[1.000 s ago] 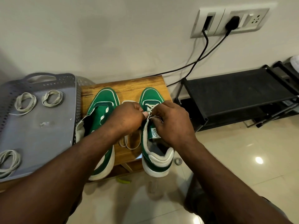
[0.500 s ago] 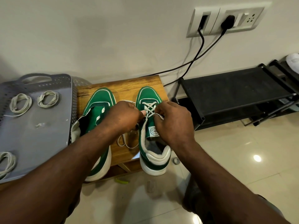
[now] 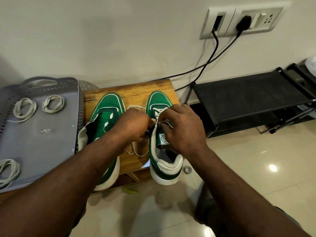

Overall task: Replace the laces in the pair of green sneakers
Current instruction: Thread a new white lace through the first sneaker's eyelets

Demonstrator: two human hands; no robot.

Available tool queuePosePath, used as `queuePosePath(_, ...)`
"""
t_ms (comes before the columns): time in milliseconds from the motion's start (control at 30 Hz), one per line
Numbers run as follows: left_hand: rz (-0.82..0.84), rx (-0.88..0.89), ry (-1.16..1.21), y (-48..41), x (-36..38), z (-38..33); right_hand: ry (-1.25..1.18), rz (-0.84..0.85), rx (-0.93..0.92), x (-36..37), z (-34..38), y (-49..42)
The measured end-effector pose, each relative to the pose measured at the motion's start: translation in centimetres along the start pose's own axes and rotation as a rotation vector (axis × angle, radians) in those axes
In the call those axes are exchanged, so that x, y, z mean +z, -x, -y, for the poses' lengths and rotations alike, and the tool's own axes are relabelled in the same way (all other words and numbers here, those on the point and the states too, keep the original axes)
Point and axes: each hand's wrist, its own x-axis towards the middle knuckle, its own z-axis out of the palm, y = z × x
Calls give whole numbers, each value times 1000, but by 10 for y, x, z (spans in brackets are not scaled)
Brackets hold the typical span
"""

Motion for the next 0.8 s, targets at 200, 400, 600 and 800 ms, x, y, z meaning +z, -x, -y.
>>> queuePosePath(200,36,-22,-47,7,5,-1,-52,-3,-67,0,-4,1)
queuePosePath(400,37,-67,20,8,4,0,-116,93,-77,-6,-6,-1)
queuePosePath(600,48,-84,40,10,6,-2,-140,132,-25,-2,-5,-1)
queuePosePath(800,16,-99,179,14,0,-1,-102,46,-76,-4,-6,2)
